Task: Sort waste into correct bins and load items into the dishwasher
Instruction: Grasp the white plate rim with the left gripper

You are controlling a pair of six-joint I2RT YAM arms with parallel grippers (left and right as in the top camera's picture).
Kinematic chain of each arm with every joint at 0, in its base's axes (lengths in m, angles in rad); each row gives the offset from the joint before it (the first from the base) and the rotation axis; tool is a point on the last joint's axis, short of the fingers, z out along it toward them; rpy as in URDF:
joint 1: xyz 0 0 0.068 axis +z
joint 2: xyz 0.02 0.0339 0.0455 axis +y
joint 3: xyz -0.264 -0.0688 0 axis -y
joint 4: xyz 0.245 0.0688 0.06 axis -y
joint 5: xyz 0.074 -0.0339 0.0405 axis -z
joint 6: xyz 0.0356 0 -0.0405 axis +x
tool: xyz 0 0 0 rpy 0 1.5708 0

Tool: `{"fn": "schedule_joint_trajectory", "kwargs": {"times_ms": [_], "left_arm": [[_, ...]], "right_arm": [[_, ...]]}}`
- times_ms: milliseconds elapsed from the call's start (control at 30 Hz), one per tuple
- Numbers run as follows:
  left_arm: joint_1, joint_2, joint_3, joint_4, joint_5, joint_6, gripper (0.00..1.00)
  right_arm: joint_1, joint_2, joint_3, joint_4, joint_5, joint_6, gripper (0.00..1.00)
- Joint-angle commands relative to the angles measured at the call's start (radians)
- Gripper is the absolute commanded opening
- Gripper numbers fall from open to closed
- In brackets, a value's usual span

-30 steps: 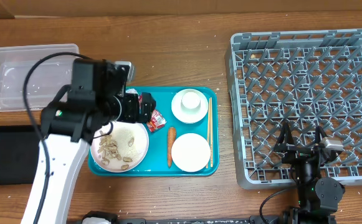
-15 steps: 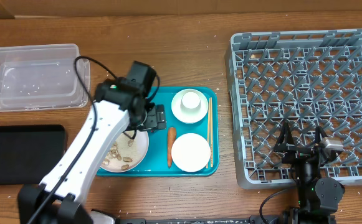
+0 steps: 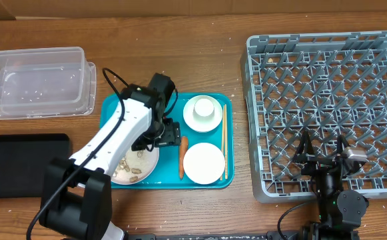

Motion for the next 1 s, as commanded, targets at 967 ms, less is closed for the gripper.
{"fn": "schedule_joint_trajectory", "kwargs": {"times_ms": [967], "left_arm": [[-0.040, 0.031, -0.245, 0.263, -0.080, 0.016, 0.51]], "right_arm": [[-0.001, -0.010, -0.011, 0.003, 0.006, -0.004, 1.00]]}}
